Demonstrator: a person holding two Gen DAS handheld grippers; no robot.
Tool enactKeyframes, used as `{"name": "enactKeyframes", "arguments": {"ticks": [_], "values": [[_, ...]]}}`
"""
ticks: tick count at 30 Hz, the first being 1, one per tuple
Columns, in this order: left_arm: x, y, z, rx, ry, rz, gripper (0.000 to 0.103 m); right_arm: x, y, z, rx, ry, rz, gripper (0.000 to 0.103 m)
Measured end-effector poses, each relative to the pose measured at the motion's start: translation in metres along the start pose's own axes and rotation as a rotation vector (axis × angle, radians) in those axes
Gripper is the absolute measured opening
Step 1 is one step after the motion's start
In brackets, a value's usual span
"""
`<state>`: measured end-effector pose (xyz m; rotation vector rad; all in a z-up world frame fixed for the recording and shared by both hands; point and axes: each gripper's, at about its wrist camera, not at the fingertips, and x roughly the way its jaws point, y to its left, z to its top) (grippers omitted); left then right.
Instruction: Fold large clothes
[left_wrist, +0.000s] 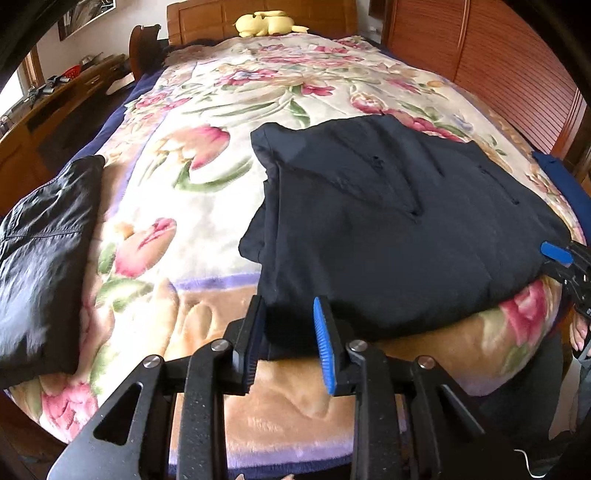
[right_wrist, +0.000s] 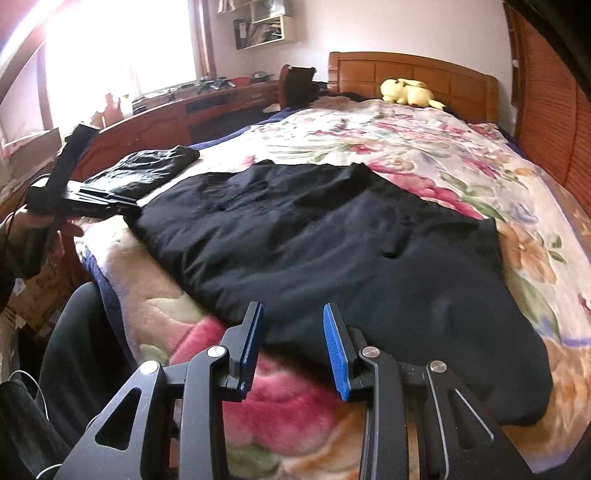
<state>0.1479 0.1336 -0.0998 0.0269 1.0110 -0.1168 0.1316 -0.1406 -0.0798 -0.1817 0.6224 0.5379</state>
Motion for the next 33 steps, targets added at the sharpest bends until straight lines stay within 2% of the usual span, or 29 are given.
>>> {"name": "enactKeyframes", "arguments": {"ticks": [9,16,19,21,22,23,24,28,33], "values": [[0.016,0.006,0.017,-0.052,0.004,-0.081,0.028,0.004,-0.006,-0.002,-0.008,0.023,0.007,0.034],[0.047,0.012,0.023,-0.094,0.084,-0.141,0.029,0.003,-0.002,-0.001,-0.011,0.021,0.004,0.034],[0.047,0.014,0.019,-0.121,0.074,-0.152,0.029,0.004,-0.002,-0.002,-0.008,0.020,0.006,0.034],[0.050,0.011,0.018,-0.105,0.079,-0.150,0.024,0.004,-0.002,-0.002,-0.005,0.016,0.007,0.034],[0.050,0.010,0.018,-0.096,0.079,-0.170,0.020,0.004,-0.003,-0.002,-0.003,0.014,0.008,0.034],[0.049,0.007,0.019,-0.082,0.082,-0.198,0.010,0.004,-0.003,-0.002,-0.003,0.013,0.009,0.034],[0.048,0.006,0.021,-0.072,0.083,-0.206,0.007,0.004,-0.003,-0.003,-0.003,0.011,0.008,0.034],[0.019,-0.023,0.041,0.000,0.034,-0.248,0.005,-0.002,-0.008,-0.006,0.010,-0.003,-0.001,0.034],[-0.028,-0.085,0.082,0.145,-0.066,-0.265,0.004,-0.018,-0.019,-0.015,0.056,-0.030,-0.021,0.034]]}}
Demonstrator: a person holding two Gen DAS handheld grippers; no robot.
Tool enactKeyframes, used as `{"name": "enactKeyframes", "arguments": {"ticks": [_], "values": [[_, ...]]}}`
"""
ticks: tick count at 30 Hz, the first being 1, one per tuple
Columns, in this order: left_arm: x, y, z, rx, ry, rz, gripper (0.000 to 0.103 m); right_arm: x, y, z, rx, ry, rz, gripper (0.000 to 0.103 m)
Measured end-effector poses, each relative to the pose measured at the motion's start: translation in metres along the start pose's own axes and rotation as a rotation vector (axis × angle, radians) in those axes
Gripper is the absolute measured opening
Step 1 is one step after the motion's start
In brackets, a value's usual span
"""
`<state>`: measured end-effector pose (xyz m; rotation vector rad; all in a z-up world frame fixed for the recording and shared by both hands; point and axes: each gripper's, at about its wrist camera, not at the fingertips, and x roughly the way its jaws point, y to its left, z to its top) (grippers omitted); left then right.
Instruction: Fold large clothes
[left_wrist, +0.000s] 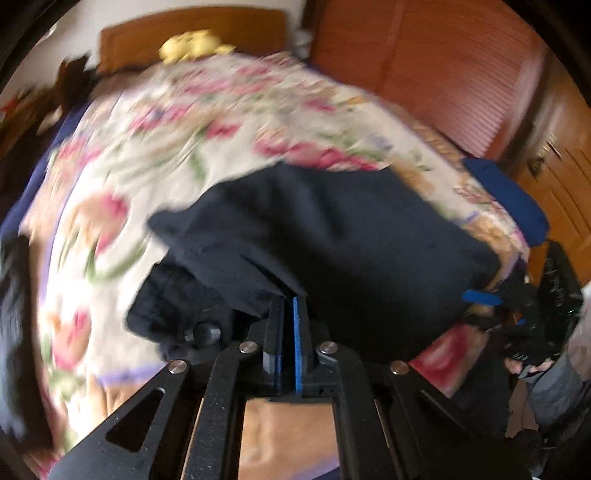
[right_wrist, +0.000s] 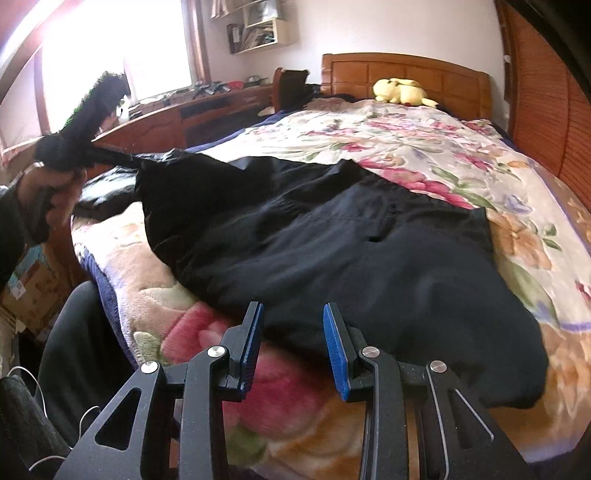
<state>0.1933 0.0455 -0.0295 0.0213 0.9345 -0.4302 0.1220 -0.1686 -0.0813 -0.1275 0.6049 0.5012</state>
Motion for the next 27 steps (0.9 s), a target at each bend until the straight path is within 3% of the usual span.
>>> {"name": "enactKeyframes", "arguments": {"ticks": [4,7,12,16,18,21,24,25,27], "values": [[-0.015,-0.030,0.028,0.084,-0.036,0.035,0.004,-0.011,-0.007,-0.005,0.012,-0.006,-0.025,0.034],[-0.020,-0.042,0.046,0.089,-0.047,0.000,0.003,-0.015,-0.009,-0.007,0.006,-0.007,-0.049,0.034],[-0.009,-0.120,0.087,0.241,-0.057,-0.102,0.000,-0.037,-0.020,-0.015,0.045,-0.045,-0.089,0.034],[0.021,-0.179,0.109,0.363,-0.020,-0.112,0.000,-0.058,-0.032,-0.030,0.093,-0.058,-0.125,0.034],[0.031,-0.198,0.111,0.410,-0.014,-0.081,0.000,-0.069,-0.038,-0.041,0.115,-0.052,-0.143,0.034],[0.027,-0.187,0.109,0.366,-0.018,-0.078,0.000,-0.075,-0.037,-0.050,0.101,-0.040,-0.154,0.034],[0.020,-0.145,0.097,0.278,-0.004,-0.059,0.001,-0.073,-0.030,-0.046,0.087,-0.037,-0.135,0.034],[0.021,-0.130,0.090,0.250,0.005,-0.046,0.003,-0.071,-0.026,-0.044,0.077,-0.040,-0.131,0.034],[0.011,-0.084,0.065,0.170,0.009,0.027,0.017,-0.070,-0.022,-0.038,0.061,-0.051,-0.113,0.034]]}}
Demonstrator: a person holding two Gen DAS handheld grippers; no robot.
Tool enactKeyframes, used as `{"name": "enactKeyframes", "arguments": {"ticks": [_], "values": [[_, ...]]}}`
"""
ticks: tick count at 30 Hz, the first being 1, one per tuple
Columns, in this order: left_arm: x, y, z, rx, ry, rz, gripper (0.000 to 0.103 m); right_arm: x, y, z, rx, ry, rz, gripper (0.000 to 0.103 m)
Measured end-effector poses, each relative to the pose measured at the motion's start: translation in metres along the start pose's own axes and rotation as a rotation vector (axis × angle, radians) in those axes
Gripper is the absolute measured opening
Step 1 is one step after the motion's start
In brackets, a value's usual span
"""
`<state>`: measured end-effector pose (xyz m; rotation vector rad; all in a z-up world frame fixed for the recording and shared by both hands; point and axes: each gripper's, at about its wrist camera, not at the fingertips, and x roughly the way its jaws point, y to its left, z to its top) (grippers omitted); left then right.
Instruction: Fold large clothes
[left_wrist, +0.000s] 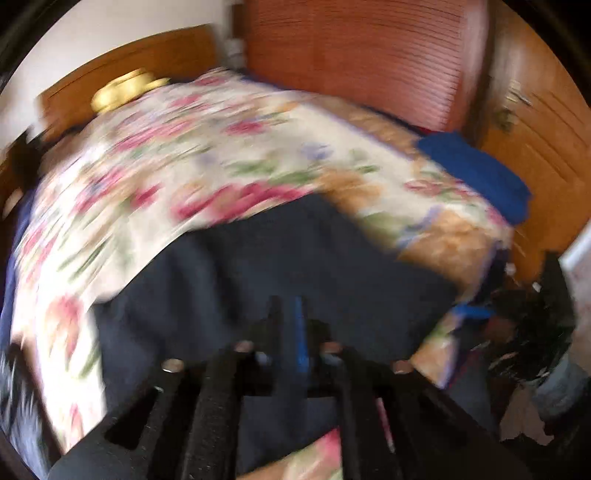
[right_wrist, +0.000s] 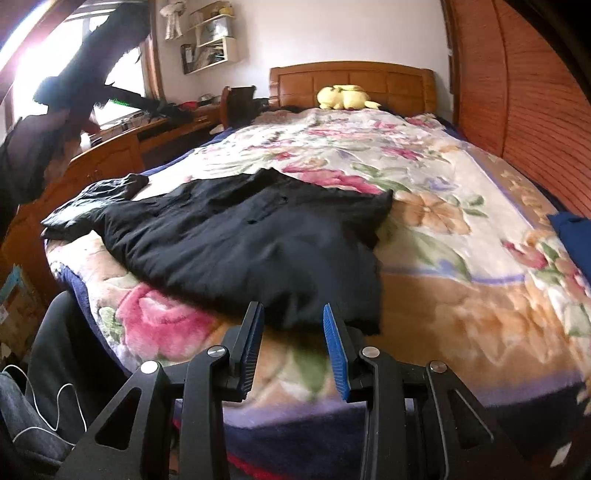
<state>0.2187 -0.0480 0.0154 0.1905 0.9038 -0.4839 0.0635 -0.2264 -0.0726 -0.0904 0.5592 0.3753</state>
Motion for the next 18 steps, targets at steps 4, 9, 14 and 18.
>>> {"name": "enactKeyframes", "arguments": {"ticks": [4,9,14,18], "values": [[-0.020,0.068,-0.069,-0.159,0.018,0.118,0.020,0.011,0.015,0.007,-0.021,-0.004,0.045,0.034],[-0.034,0.121,-0.143,-0.321,0.050,0.160,0.023,0.036,0.033,0.014,-0.041,0.027,0.088,0.034],[-0.020,0.131,-0.167,-0.357,0.057,0.135,0.025,0.050,0.045,0.026,-0.066,0.044,0.101,0.034],[-0.005,0.138,-0.170,-0.361,0.071,0.134,0.026,0.054,0.042,0.030,-0.086,0.056,0.103,0.034]]}}
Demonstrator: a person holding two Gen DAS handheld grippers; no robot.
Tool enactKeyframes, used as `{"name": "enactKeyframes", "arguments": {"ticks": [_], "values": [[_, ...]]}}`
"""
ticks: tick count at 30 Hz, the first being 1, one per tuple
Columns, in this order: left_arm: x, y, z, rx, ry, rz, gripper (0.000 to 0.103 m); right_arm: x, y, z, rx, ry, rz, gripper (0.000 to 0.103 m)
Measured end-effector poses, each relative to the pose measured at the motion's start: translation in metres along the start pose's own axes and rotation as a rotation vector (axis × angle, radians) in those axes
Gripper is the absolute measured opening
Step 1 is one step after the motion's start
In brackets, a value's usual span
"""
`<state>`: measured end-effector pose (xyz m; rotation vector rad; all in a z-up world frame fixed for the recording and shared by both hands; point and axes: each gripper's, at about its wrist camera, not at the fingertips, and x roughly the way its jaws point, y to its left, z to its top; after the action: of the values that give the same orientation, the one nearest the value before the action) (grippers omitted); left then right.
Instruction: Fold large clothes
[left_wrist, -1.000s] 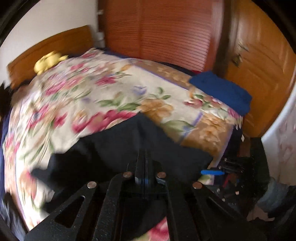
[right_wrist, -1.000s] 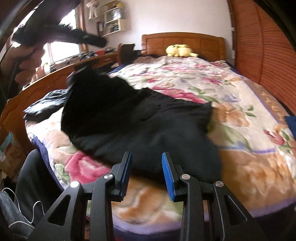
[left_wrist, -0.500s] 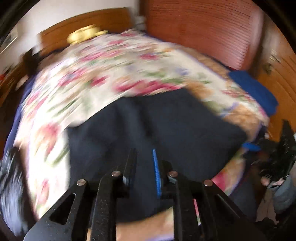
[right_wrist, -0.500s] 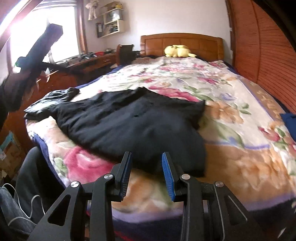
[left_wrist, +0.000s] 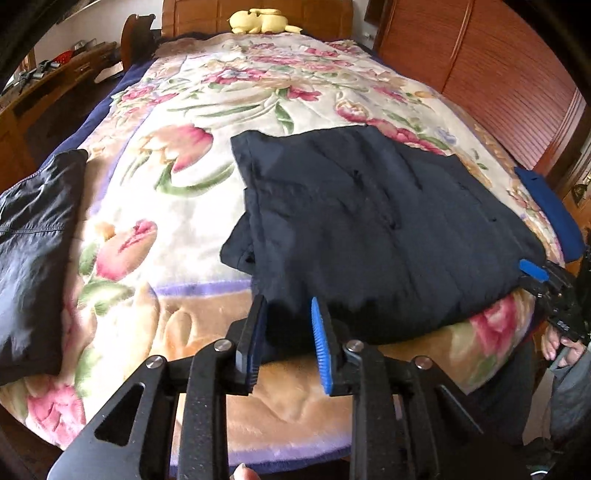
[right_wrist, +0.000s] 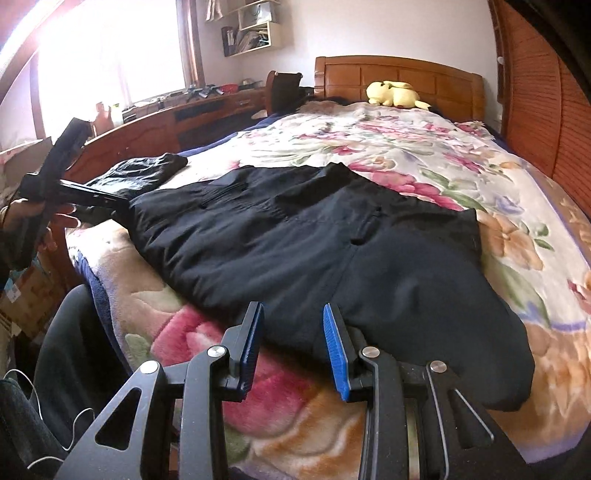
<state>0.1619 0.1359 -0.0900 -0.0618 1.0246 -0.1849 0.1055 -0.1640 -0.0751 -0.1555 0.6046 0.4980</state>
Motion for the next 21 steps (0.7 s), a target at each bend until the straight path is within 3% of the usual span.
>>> {"name": "enactKeyframes", "arguments": {"ticks": [6,13,18,21], "values": [[0.044,0.009,-0.003,-0.005,0.090,-0.011,0.026,0.005,0.002,0.003,-0.028,0.006,-0.010,0.034],[0.062,0.002,-0.001,0.054,0.073,0.059,0.027,0.010,0.003,0.002,-0.030,0.020,-0.016,0.034],[0.076,0.028,0.016,-0.065,0.132,-0.058,0.028,0.008,0.004,0.001,-0.037,0.020,-0.023,0.034],[0.081,0.035,0.019,-0.075,0.154,-0.102,0.028,0.006,0.003,-0.001,-0.042,0.016,-0.026,0.034]]}}
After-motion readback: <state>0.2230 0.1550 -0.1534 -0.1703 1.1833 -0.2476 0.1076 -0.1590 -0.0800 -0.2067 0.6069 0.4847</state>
